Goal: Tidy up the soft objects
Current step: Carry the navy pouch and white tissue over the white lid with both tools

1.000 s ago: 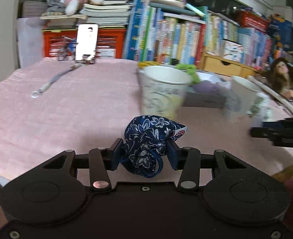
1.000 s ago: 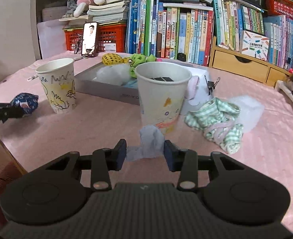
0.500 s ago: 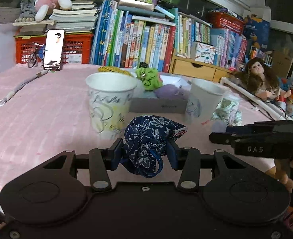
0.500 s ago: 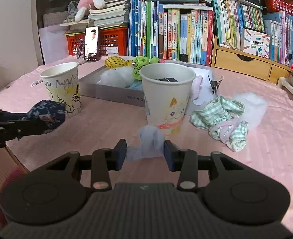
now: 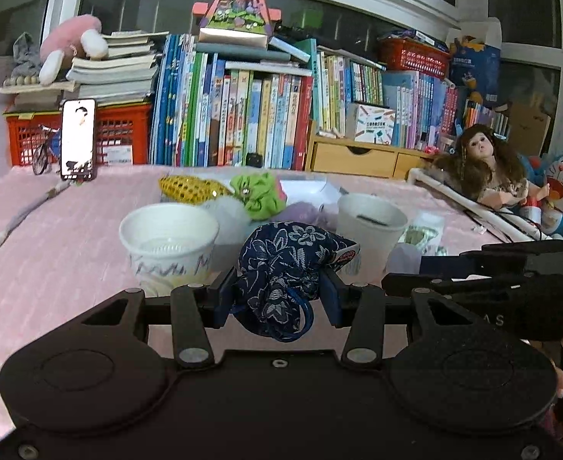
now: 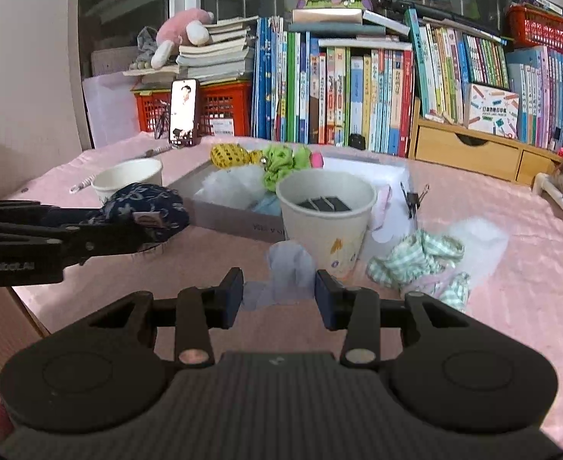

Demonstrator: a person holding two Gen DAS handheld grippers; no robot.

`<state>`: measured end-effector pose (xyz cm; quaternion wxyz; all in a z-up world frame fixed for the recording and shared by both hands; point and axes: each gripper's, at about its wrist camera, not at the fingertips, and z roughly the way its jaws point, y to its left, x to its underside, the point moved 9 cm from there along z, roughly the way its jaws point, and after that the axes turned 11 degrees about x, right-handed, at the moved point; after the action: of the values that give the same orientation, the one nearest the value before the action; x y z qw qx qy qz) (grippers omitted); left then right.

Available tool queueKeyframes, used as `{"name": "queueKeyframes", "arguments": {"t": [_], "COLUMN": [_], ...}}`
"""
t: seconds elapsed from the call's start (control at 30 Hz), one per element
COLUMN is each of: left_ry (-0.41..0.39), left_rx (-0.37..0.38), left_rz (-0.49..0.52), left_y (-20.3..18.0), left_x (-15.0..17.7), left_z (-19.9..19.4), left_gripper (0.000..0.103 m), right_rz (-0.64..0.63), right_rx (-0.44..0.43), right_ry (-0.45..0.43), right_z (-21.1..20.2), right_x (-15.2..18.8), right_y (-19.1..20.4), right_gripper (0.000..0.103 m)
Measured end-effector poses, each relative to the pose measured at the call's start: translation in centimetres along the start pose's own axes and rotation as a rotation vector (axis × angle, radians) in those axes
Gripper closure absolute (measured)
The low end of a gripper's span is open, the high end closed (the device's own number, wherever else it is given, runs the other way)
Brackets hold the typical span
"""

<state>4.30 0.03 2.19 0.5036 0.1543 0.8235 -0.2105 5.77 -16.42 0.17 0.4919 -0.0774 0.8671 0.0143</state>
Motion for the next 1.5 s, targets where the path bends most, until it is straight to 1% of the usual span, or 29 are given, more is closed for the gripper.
{"name": "queueKeyframes", "arguments": {"t": [0.23, 0.47, 0.63, 0.77, 0.93, 1.07, 1.27, 1.5], "left_ry": [-0.031, -0.051, -0.059, -0.045, -0.040, -0.040, -0.045, -0.042], "left_rx": [-0.003, -0.008, -0.013, -0.017, -0.028, -0.028, -0.027, -0.030], "left_rz": [0.030, 0.038, 0.039, 0.027, 0.021, 0.023, 0.028, 0.029], "left_y": [-0.6, -0.7, -0.6, -0.2, 0.1, 0.1, -0.2, -0.3], "left_x": [-2.5, -5.4, -7.2, -7.4, -7.3, -7.2, -7.4, -8.3], "left_z": [0.9, 2.4, 3.9, 4.8, 5.2, 5.3, 5.5, 6.3], "left_gripper": [0.059, 0.059, 0.059, 0.059, 0.059, 0.059, 0.059, 0.059], "right_rz": [0.002, 0.012, 0.017, 0.056, 0.074, 0.075, 0.079, 0.078], "right_rx": [0.000, -0.003, 0.021, 0.014, 0.019, 0.018, 0.019, 0.031], "right_ry": [-0.038, -0.072, -0.083, -0.061, -0.062, -0.068, -0.089, -0.105], "right_z": [-0.5, -0.7, -0.2, 0.4, 0.4, 0.4, 0.2, 0.3], "right_x": [-1.7, -3.7, -5.0, -5.0, -5.0, -5.0, -5.7, -6.3], "right_y": [-0.2, -0.5, -1.1, -1.8, -2.4, -2.5, -2.6, -2.8], "right_gripper": [0.057, 0.057, 0.059, 0.065, 0.066, 0.069, 0.069, 0.069]}}
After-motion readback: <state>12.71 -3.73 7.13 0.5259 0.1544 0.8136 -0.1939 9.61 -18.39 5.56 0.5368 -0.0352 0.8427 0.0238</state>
